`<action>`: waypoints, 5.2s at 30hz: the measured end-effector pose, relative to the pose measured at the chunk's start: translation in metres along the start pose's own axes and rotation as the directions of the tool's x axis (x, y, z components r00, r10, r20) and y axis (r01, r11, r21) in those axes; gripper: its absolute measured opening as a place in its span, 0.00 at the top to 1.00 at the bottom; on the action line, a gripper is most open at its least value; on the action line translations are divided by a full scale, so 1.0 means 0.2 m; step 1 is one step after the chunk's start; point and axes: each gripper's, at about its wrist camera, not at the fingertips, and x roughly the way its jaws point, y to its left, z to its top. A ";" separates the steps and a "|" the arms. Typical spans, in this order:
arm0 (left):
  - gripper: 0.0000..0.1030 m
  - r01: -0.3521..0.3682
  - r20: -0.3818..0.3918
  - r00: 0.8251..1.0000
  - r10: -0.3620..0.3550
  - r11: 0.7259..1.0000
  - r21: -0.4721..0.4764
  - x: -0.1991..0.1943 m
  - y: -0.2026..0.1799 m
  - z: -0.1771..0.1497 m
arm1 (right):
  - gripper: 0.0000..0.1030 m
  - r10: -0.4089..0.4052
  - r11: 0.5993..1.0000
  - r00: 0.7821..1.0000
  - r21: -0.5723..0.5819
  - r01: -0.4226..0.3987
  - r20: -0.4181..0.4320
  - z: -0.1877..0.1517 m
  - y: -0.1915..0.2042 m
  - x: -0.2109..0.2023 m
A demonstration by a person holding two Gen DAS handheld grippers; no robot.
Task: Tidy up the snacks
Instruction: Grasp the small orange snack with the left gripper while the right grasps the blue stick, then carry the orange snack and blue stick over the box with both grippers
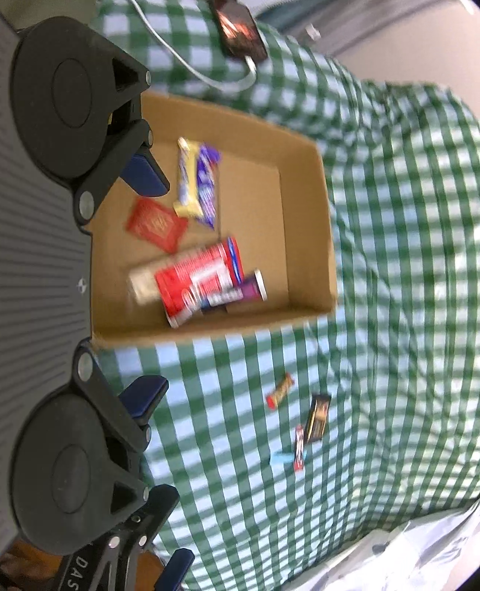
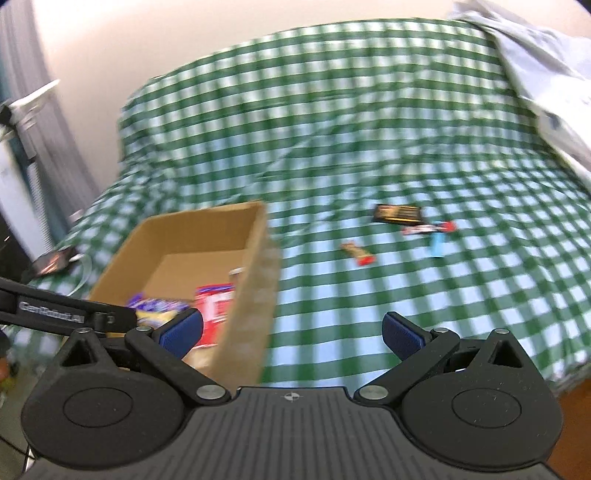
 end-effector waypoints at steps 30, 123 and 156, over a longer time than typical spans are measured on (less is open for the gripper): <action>0.00 0.013 -0.247 0.969 -0.017 1.000 -0.016 1.79 -0.80 0.86 | 0.01 -0.239 0.970 0.969 0.023 0.241 -0.066 0.41 -1.04 1.55; 0.81 0.062 0.180 0.983 -0.025 0.977 -0.205 -0.49 0.50 -0.62 | 0.86 0.237 0.937 0.972 -0.268 -0.224 0.015 -0.23 0.53 -0.32; 0.81 0.057 0.117 0.993 -0.029 0.968 -0.245 -0.32 0.61 -0.52 | 0.86 0.205 0.941 0.976 -0.259 -0.217 -0.073 -0.21 0.55 -0.14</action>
